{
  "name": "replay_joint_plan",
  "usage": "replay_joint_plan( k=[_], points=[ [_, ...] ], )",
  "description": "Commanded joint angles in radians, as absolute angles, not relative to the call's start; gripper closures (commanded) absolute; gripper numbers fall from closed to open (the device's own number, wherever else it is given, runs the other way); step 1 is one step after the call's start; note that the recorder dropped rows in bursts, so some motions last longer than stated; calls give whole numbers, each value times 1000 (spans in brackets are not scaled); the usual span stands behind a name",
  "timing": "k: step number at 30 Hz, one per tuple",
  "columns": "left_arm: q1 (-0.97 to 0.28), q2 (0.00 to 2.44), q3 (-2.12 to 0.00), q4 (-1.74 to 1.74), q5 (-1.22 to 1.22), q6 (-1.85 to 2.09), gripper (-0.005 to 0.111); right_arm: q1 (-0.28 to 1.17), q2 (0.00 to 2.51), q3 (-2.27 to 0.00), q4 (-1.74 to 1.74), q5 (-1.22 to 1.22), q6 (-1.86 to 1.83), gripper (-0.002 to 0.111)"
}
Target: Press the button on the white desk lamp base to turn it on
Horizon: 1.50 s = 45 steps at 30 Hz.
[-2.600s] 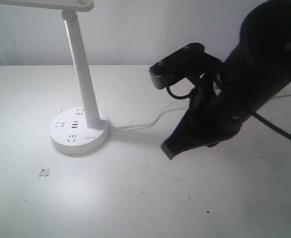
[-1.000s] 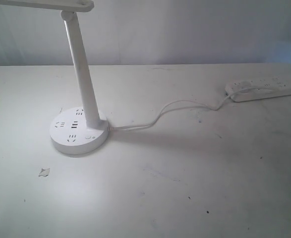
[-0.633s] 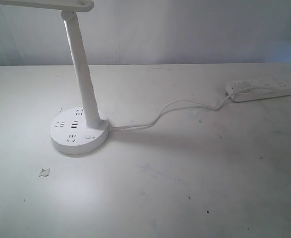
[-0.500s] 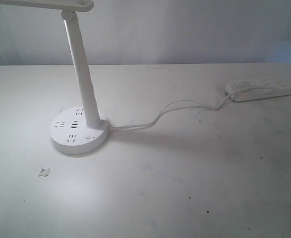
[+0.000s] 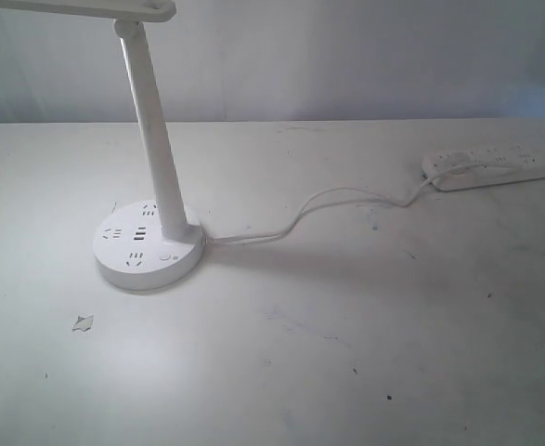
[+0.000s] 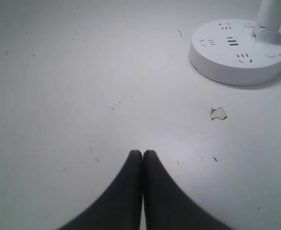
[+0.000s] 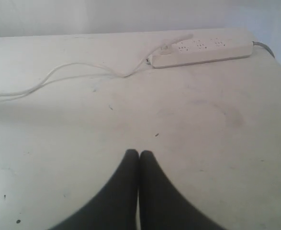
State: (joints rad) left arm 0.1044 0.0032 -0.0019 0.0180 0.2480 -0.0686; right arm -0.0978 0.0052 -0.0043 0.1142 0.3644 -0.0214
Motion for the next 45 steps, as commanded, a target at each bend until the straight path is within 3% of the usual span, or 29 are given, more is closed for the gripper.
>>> replay_joint_plan(
  k=[1,45],
  points=[
    [96,0,0,18,246,-70,107,-101,0,0,98,352,-136,108],
    [96,0,0,20,246,-70,107,-101,0,0,85,350,-132,108]
  ],
)
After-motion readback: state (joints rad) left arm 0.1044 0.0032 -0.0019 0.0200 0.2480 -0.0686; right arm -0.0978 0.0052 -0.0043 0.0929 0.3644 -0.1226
